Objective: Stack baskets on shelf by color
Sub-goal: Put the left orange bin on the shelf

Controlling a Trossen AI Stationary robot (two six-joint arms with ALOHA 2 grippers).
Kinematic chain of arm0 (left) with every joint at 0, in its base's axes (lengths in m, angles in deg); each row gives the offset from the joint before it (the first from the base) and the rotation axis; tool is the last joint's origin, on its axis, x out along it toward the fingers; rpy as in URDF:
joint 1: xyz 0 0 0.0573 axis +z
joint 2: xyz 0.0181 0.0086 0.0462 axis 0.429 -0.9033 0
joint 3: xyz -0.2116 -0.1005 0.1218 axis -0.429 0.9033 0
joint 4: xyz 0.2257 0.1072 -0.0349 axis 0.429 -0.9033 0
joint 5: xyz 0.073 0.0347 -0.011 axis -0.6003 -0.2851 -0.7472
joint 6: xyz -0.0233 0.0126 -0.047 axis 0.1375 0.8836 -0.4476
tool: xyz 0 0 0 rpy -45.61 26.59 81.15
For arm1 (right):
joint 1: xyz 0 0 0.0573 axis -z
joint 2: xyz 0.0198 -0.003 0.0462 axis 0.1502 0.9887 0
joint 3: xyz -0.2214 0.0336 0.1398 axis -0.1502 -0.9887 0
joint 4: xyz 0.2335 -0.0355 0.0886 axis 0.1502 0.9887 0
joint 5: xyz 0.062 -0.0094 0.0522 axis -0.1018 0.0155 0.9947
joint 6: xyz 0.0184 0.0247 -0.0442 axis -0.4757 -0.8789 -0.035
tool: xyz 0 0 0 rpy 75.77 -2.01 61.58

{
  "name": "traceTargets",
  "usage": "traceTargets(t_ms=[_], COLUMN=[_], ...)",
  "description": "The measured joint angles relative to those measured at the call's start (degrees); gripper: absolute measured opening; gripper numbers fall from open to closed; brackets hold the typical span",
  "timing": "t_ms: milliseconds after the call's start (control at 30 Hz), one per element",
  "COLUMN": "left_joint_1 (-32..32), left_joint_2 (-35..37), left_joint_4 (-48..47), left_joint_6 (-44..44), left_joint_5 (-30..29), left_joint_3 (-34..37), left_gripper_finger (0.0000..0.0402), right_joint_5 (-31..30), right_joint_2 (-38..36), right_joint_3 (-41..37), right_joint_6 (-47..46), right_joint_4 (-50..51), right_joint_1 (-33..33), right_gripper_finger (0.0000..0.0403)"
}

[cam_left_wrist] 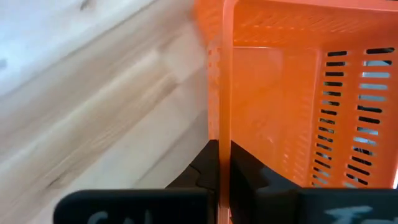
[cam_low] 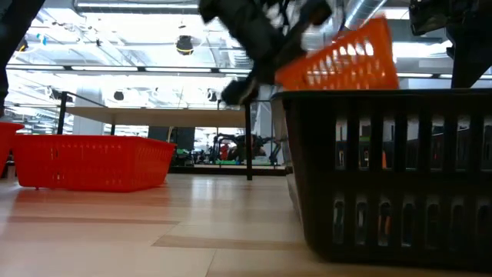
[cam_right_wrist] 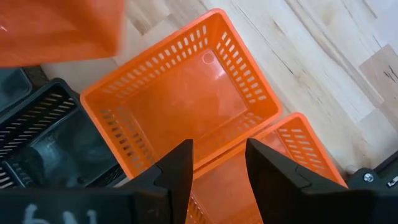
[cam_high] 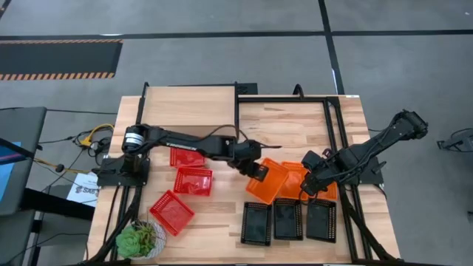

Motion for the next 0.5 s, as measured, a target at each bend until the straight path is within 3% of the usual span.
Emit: traceTargets(t_ms=[167,500], left_joint_1=[0.3,5.2], left_joint_2=[0.1,0.3], left_joint_4=[-20.8,-59.3], left_joint_6=[7.9,14.6], left_joint_5=[-5.0,-19.1], left_joint_3=[-15.1,-41.5], left_gripper_finger=[0.0000,0.0000], right_joint_5=[0.0,-0.6], right_joint_2=[0.0,0.0], right_joint_3=[0.0,0.0], right_joint_6=[0.0,0.2], right_joint_4=[0.0,0.0], right_joint_1=[0.0,0.0], right_gripper_finger=[0.0170,0.0170])
